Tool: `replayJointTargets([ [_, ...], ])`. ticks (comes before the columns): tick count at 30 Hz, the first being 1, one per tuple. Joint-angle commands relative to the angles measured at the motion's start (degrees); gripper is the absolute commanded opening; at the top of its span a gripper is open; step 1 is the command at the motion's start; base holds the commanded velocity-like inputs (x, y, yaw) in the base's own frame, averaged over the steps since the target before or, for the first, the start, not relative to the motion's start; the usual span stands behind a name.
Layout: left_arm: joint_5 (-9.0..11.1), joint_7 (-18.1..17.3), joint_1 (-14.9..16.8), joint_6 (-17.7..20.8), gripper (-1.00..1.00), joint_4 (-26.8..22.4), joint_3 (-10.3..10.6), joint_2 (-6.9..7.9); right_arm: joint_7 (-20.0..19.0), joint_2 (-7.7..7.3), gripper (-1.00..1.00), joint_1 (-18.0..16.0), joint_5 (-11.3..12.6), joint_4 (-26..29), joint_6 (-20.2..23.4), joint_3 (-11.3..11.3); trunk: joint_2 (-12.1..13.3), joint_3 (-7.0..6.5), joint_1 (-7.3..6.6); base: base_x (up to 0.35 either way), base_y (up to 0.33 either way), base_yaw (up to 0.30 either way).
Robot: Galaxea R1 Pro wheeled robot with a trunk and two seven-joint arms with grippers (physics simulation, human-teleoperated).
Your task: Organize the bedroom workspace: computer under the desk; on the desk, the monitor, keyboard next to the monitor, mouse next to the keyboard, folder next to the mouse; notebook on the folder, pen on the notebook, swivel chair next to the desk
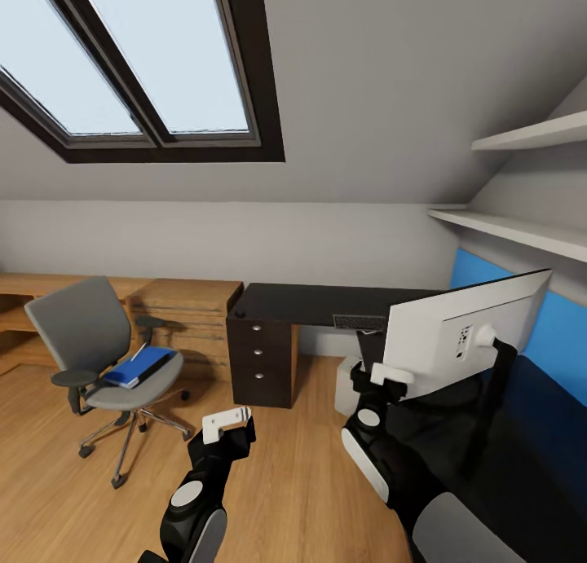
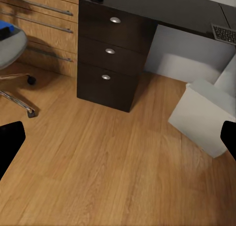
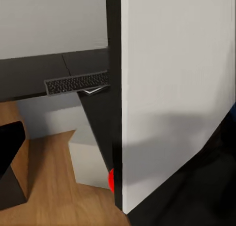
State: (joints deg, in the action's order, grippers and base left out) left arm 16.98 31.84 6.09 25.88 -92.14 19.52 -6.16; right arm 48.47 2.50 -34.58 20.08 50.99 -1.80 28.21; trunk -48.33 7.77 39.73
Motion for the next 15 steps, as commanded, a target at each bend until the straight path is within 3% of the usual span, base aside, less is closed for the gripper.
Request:
replayJointTargets([
  [1,0.51,0.50,0.06,0.14,1.00,-0.07,0.08,0.01,1.07,-0.04,1.00,-0.10,0.49,-0.14,-0.55,0.20,-0.07,0.09,0.01,0.001,0.001,0.000],
  [8,0.45,0.50,0.06,0.10,1.00,-0.06,0.08,0.01,2.65,0.05,1.00,-0.10,-0.09,-0.40,-1.02,0.28,-0.07,0.09,0.01,0.000,0.000,0.000],
  [15,0.43,0.58,0.06,0.06,1.00,-0.06,0.08,0.01,5.80,0.13,1.00,-0.09,-2.84,-0.45,-0.05,0.50,-0.07,0.09,0.01,0.000,0.000,0.000],
])
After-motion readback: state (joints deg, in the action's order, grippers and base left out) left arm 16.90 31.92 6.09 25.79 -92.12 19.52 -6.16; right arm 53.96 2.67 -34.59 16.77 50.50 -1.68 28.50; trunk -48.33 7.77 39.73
